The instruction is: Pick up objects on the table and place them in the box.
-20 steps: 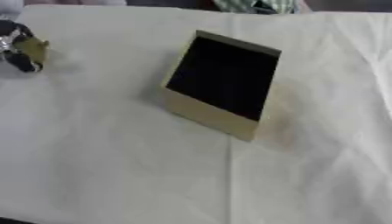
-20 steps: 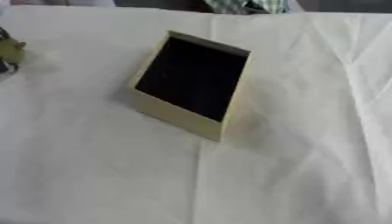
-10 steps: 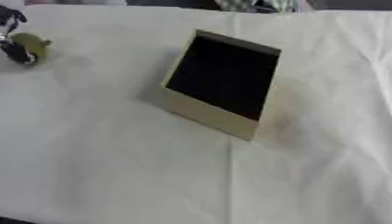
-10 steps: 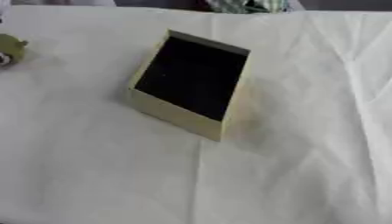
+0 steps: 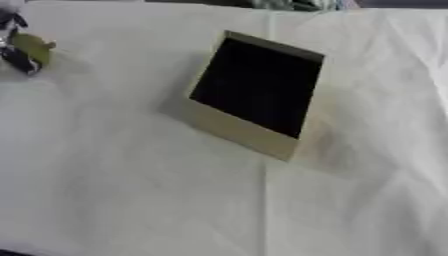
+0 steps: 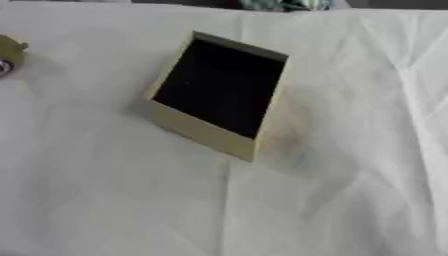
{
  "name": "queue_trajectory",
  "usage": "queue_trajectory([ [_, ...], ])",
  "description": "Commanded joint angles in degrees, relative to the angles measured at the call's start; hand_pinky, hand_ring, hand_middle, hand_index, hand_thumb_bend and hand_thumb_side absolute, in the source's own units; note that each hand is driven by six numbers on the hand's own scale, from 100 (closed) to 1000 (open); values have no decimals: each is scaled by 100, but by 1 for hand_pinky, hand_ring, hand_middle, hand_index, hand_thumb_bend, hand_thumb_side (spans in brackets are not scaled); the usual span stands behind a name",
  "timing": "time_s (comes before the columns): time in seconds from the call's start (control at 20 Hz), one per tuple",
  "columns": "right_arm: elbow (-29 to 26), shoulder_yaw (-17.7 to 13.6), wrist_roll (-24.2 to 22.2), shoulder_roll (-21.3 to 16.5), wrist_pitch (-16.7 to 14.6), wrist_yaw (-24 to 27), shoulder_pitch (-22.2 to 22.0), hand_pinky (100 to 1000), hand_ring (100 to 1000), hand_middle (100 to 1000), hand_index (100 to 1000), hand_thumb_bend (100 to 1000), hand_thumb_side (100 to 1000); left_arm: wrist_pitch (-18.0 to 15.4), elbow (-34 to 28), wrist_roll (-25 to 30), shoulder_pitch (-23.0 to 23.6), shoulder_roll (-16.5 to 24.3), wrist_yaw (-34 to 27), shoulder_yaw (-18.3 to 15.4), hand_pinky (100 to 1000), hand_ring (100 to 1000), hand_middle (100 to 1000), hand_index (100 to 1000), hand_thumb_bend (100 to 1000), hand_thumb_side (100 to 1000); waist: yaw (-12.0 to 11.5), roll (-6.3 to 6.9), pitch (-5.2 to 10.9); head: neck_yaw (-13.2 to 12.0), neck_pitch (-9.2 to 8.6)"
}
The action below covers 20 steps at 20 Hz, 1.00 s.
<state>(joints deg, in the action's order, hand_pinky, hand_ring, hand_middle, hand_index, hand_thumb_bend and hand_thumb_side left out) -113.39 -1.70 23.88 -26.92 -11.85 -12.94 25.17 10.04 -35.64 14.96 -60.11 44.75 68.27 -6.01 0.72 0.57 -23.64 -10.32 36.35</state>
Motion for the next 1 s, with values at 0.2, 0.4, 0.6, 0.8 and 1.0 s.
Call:
queue_trajectory([
  [0.2,-120,-4,-21,-98,-15,43,74,821,702,691,758,100,585,211,95,148,-88,256,133,-49,909,885,788,900,358,100,33,2,85,-80,-127],
  [0.4,-120,1,-8,-79,-28,56,77,820,702,690,757,100,585,295,192,316,-66,234,290,-20,889,862,740,876,309,100,55,6,76,-90,-142],
  [0.6,-120,4,-4,-67,-27,63,71,818,701,689,757,100,588,261,157,311,-65,195,463,13,801,753,611,788,220,100,62,12,82,-75,-122],
  [0.8,-120,1,0,-58,-25,71,59,816,700,689,757,100,590,216,-57,16,-58,179,739,40,723,642,522,701,100,100,75,17,100,-62,-100],
  [1.0,-120,-4,10,-55,-20,76,32,815,700,688,758,100,594,216,-484,-332,-55,165,1084,92,647,573,477,651,100,100,69,35,125,-44,-49],
])
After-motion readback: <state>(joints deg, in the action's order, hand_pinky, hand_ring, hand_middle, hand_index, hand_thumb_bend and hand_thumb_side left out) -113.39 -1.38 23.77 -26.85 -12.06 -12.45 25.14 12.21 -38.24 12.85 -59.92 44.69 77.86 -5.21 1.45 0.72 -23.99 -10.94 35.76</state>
